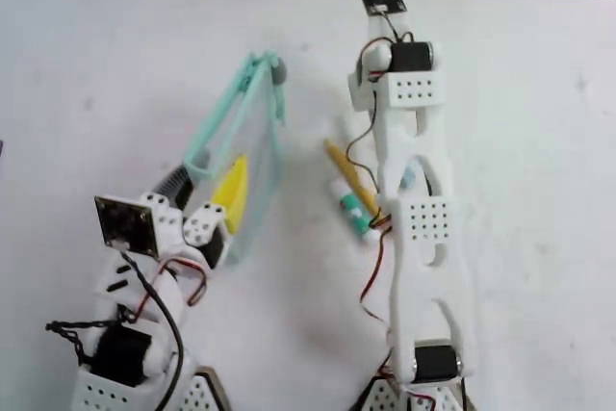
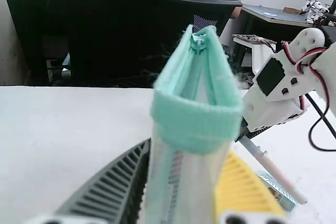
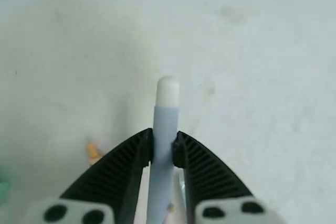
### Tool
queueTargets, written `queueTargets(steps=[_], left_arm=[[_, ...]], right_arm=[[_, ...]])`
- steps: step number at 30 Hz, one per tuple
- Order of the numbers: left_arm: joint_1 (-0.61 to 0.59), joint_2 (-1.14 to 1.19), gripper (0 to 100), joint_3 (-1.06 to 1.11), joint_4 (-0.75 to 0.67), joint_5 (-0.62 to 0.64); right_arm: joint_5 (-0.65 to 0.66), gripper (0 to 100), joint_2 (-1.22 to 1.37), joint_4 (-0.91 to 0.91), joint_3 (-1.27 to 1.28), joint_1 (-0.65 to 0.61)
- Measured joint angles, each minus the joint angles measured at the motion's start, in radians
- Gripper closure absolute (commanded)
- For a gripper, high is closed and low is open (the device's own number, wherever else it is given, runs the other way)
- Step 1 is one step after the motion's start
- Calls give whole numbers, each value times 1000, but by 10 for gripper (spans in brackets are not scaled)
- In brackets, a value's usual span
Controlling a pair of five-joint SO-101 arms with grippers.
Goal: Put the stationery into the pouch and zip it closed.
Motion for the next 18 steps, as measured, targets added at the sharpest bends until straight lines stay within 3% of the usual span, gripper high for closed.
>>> queueTargets(steps=[7,18], left_arm=[[0,0,816,0,0,0],[0,0,816,0,0,0]], right_arm=[[0,981,-276,2,362,-3],[-2,981,-463,2,419,-3]])
